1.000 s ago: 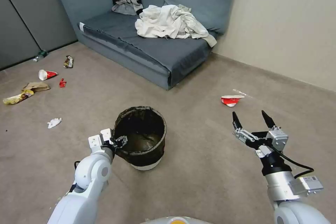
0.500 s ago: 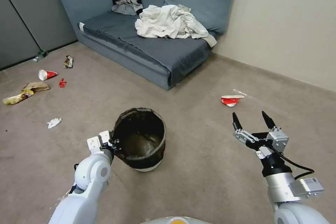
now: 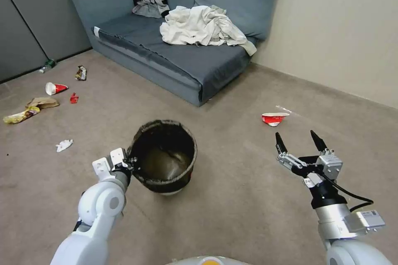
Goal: Pick up the trash can from the floor.
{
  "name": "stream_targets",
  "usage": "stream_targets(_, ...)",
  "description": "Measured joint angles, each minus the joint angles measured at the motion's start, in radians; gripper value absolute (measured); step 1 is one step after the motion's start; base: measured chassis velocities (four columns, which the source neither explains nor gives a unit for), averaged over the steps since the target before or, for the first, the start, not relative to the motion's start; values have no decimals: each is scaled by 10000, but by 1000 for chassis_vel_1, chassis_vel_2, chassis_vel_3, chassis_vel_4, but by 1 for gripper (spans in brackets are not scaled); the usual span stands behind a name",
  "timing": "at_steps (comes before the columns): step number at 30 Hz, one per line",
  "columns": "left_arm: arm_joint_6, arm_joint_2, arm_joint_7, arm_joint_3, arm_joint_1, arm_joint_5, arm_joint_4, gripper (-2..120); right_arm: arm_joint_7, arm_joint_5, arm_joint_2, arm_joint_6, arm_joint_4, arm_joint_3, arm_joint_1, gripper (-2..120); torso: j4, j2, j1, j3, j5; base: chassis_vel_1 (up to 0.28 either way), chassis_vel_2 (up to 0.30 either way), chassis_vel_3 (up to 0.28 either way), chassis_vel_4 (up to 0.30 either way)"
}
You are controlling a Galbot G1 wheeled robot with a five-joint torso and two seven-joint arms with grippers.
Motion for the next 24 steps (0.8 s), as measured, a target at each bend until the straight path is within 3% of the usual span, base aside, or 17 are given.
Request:
stream_targets(7, 157, -128, -249, -218, 344, -481, -1086, 1, -28, -2, 50, -1, 80, 31, 2, 100, -1, 0, -1, 0, -1, 0, 0, 0, 0)
stream_targets(24, 252, -67, -277, -309, 565, -470, -1352, 1, -50, -8, 195, -5, 193, 97, -41, 100, -2, 0, -1, 0, -2, 0, 0, 0, 0)
